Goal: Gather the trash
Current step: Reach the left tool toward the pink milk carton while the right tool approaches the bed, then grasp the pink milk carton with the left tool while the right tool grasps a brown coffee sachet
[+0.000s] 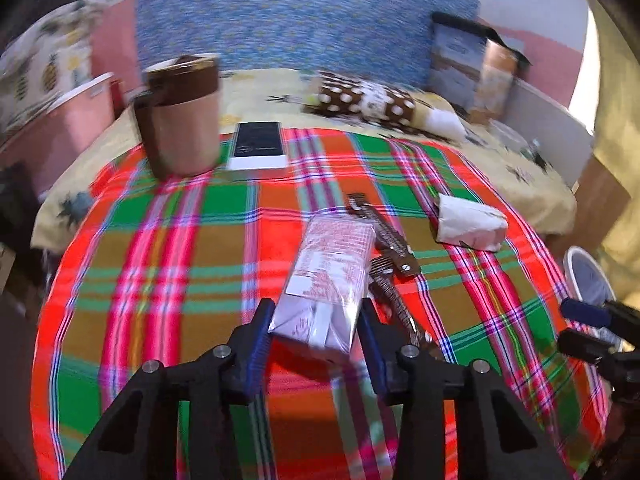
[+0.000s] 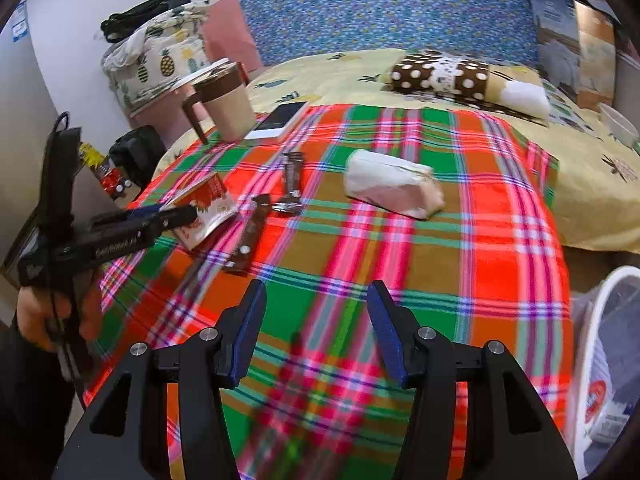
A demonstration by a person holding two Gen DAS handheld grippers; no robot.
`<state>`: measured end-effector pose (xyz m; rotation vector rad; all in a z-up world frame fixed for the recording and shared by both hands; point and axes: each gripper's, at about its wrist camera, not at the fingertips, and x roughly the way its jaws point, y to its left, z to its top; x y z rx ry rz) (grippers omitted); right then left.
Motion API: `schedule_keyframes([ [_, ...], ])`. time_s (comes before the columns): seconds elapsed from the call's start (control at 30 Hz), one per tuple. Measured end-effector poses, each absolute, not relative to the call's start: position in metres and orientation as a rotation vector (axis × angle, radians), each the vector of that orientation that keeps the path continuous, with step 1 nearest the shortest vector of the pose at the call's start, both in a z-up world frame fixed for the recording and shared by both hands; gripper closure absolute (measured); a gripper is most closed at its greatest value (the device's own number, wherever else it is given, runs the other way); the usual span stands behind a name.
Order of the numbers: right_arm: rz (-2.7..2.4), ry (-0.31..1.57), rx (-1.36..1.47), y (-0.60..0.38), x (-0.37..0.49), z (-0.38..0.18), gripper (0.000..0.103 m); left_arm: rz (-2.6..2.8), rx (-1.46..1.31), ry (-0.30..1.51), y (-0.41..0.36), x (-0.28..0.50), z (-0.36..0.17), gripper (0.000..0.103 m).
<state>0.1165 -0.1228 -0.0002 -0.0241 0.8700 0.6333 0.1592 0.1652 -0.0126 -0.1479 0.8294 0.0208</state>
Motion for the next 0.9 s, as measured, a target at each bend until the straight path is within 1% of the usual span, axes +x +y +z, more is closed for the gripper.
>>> schedule_keyframes([
  [0.33,0.705,0.886,-0.055,-0.067,0.13,-0.007,0.049,0.137,-0.231,0.796,0.187,0.119,-0.014,0.062],
  [0.43,0.707,0.927,-0.051,-0.057,0.139,-0.018,0.05,0.168,-0.235,0.796,0.192,0.112,-0.015,0.062],
  [0.6,0.699,0.964,-0.067,-0.047,0.146,-0.027,0.061,0.157,-0.261,0.811,0.196,0.11,-0.021,0.062],
  [0.63,0.7,0.966,-0.071,-0.045,0.146,-0.028,0.066,0.148,-0.273,0.815,0.196,0.111,-0.023,0.062],
  [0.67,0.699,0.965,-0.08,-0.043,0.146,-0.029,0.069,0.142,-0.278,0.817,0.196,0.111,-0.024,0.062],
  [0.73,0.698,0.965,-0.093,-0.04,0.146,-0.03,0.082,0.14,-0.289,0.822,0.196,0.112,-0.026,0.062],
  [0.9,0.701,0.955,-0.091,-0.044,0.143,-0.027,0.084,0.132,-0.315,0.833,0.195,0.116,-0.031,0.062],
])
